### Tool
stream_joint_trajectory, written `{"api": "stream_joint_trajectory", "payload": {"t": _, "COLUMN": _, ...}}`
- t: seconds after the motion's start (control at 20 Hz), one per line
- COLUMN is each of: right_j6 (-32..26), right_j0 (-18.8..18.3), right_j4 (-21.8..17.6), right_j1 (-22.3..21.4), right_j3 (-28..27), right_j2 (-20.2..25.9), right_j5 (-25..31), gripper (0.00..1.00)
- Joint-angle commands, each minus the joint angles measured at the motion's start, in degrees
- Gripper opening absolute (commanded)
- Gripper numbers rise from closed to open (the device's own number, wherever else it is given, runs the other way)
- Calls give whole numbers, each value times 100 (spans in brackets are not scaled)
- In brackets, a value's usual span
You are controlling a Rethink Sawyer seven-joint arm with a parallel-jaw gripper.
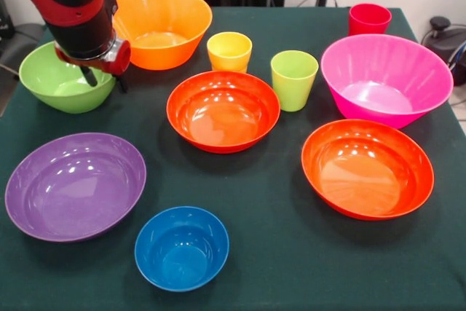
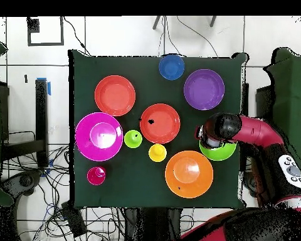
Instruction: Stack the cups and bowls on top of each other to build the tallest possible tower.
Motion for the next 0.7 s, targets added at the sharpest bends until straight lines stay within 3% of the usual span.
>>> {"api": "stream_joint_trajectory", "payload": {"t": 0.05, "right_j6": -1564, "right_j0": 27, "right_j4": -541, "right_j1": 201, "right_j3": -90, "right_j2": 457, "right_j5": -481, "gripper": 100}}
{"api": "stream_joint_trajectory", "payload": {"t": 0.7, "right_j6": -1457, "right_j0": 16, "right_j4": -554, "right_j1": 168, "right_j3": 37, "right_j2": 432, "right_j5": -558, "gripper": 100}}
